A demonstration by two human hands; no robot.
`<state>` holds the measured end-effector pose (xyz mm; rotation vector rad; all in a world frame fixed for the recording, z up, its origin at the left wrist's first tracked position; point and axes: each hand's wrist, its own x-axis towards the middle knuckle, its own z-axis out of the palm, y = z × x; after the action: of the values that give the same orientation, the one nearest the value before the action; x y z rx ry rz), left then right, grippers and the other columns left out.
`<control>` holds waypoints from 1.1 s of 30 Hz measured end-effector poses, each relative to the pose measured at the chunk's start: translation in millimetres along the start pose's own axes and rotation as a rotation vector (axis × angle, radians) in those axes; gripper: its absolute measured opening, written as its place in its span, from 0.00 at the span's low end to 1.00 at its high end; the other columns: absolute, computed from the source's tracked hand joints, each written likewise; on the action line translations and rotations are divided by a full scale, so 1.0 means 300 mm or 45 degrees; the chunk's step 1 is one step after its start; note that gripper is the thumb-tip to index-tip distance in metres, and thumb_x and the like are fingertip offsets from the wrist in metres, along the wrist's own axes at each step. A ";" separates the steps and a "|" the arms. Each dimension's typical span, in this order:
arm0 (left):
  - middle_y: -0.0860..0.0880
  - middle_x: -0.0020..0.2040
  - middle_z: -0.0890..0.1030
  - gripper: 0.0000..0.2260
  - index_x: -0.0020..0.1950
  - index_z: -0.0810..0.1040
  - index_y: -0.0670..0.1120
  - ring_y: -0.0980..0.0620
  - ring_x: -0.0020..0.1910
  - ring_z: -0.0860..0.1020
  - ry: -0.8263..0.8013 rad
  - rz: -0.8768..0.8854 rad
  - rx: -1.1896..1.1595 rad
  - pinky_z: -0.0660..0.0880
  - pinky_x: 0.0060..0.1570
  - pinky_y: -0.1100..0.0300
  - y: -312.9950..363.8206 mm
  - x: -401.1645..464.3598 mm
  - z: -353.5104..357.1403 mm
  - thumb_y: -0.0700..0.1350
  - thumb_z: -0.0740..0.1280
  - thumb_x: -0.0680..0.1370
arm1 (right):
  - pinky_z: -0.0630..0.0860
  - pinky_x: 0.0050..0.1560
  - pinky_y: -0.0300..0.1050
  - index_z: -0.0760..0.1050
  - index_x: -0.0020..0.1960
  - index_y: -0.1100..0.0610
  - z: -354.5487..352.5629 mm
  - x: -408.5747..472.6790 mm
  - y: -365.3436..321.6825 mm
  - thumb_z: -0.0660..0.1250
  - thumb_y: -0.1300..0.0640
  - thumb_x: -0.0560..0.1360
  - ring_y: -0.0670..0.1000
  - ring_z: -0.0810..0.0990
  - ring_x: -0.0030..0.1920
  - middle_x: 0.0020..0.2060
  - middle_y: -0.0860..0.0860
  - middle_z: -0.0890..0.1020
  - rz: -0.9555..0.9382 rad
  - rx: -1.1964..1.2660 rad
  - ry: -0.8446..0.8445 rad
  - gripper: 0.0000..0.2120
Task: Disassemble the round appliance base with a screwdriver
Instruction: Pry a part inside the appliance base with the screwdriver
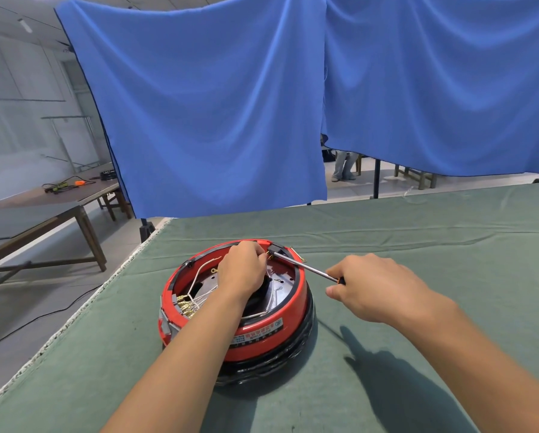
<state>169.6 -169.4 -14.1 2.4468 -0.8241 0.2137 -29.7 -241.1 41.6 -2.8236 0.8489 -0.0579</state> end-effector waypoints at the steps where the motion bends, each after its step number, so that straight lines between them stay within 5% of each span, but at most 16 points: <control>1: 0.47 0.48 0.83 0.10 0.48 0.82 0.48 0.44 0.49 0.78 -0.002 0.008 0.007 0.75 0.46 0.53 -0.001 0.000 -0.001 0.45 0.61 0.79 | 0.64 0.38 0.45 0.66 0.38 0.51 0.003 -0.001 -0.004 0.60 0.47 0.80 0.57 0.72 0.42 0.33 0.48 0.71 0.000 -0.005 0.011 0.14; 10: 0.46 0.46 0.83 0.10 0.47 0.80 0.47 0.44 0.47 0.79 -0.008 0.054 0.064 0.76 0.47 0.51 0.008 0.000 -0.001 0.45 0.59 0.80 | 0.65 0.40 0.44 0.72 0.48 0.52 0.012 -0.019 -0.079 0.59 0.56 0.79 0.57 0.71 0.41 0.32 0.48 0.67 -0.010 -0.060 0.141 0.04; 18: 0.46 0.46 0.82 0.09 0.47 0.79 0.46 0.43 0.46 0.78 -0.006 0.073 0.071 0.75 0.43 0.53 0.003 0.007 0.004 0.44 0.59 0.80 | 0.64 0.42 0.44 0.68 0.49 0.53 -0.038 -0.041 -0.129 0.59 0.59 0.78 0.56 0.72 0.45 0.52 0.53 0.78 0.004 -0.160 0.111 0.02; 33: 0.48 0.47 0.82 0.09 0.49 0.78 0.48 0.45 0.47 0.78 -0.037 0.054 0.084 0.76 0.45 0.53 0.000 0.013 0.002 0.44 0.59 0.80 | 0.72 0.41 0.46 0.75 0.49 0.51 -0.075 0.074 0.014 0.61 0.54 0.76 0.59 0.77 0.44 0.44 0.51 0.79 -0.053 -0.297 0.085 0.06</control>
<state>172.8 -171.7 -13.4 2.5010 -0.8961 0.2248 -15.4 -260.7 62.3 -3.0728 0.8626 -0.0639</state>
